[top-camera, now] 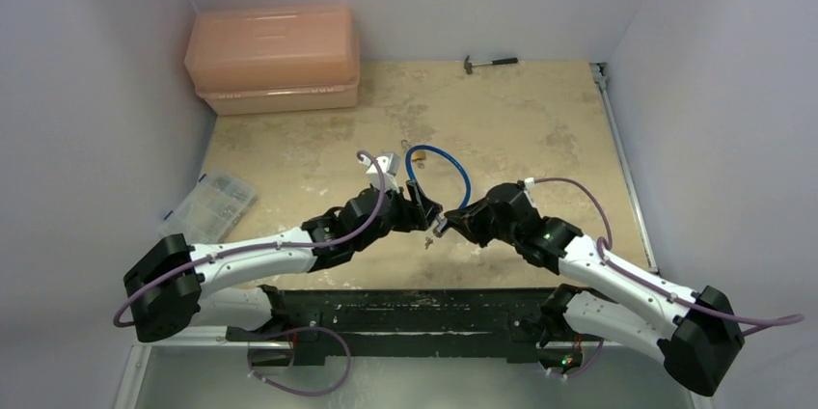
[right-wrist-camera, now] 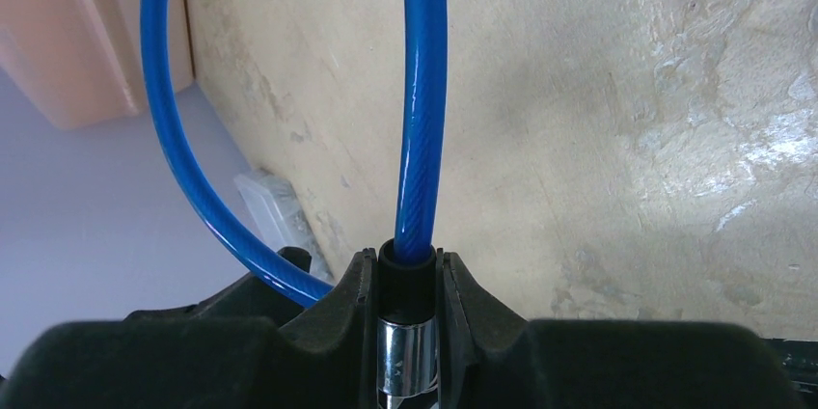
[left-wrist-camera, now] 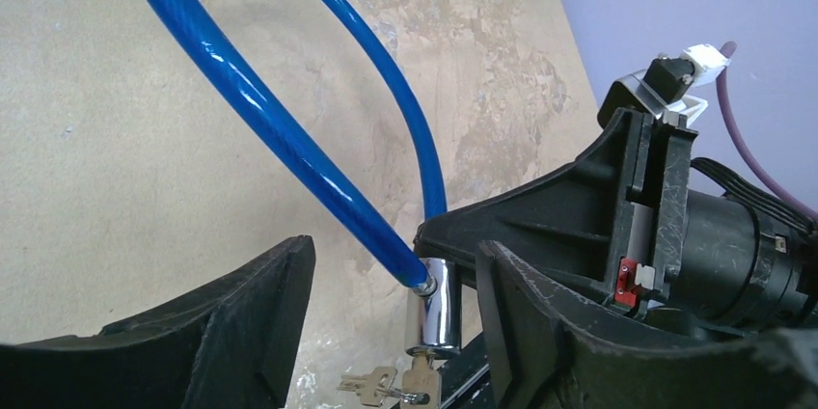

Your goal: Unlock with the key

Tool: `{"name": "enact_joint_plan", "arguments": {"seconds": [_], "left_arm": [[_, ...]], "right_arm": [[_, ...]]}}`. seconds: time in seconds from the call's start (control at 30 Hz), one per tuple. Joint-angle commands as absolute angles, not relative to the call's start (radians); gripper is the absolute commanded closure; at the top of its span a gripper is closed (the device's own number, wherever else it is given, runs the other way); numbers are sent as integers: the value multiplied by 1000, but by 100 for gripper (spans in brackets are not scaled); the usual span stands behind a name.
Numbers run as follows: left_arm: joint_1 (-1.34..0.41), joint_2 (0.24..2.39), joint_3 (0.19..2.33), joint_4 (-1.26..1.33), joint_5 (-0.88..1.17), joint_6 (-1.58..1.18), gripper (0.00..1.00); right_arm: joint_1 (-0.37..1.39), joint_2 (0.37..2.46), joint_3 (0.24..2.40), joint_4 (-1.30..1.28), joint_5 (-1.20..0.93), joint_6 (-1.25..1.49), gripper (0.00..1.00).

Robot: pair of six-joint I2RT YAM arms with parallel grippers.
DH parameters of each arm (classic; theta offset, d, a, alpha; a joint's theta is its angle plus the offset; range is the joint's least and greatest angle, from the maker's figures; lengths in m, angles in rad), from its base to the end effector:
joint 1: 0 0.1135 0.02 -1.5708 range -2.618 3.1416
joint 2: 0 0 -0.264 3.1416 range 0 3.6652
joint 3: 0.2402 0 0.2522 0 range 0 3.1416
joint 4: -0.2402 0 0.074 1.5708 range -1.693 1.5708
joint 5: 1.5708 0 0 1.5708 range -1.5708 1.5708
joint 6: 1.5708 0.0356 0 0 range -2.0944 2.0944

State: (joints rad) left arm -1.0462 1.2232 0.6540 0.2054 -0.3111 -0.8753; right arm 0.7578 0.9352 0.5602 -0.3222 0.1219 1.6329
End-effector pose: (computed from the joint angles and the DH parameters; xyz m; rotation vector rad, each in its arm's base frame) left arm 0.1445 -0.2279 0.2418 -0.0454 2.0448 -0.9661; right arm 0.1461 0.1323 0.2219 1.1328 2.2520 1.0381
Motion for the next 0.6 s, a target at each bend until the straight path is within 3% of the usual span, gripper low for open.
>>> {"name": "enact_joint_plan", "arguments": {"seconds": [0.0, 0.23, 0.43, 0.5, 0.57], "left_arm": [[-1034, 1246, 639, 313, -272, -904, 36], [-1023, 1293, 619, 392, -257, -916, 52], [-1023, 1344, 630, 422, -236, -911, 58], [-1023, 1350, 625, 439, -226, -911, 70], [-1023, 1350, 624, 447, -220, -919, 88]], "right_arm": [[753, 909, 562, -271, 157, 1621, 100], [753, 901, 558, -256, 147, 1610, 100], [753, 887, 555, -252, 137, 1587, 100], [753, 877, 554, -254, 140, 1574, 100], [753, 865, 551, -257, 148, 1560, 100]]}}
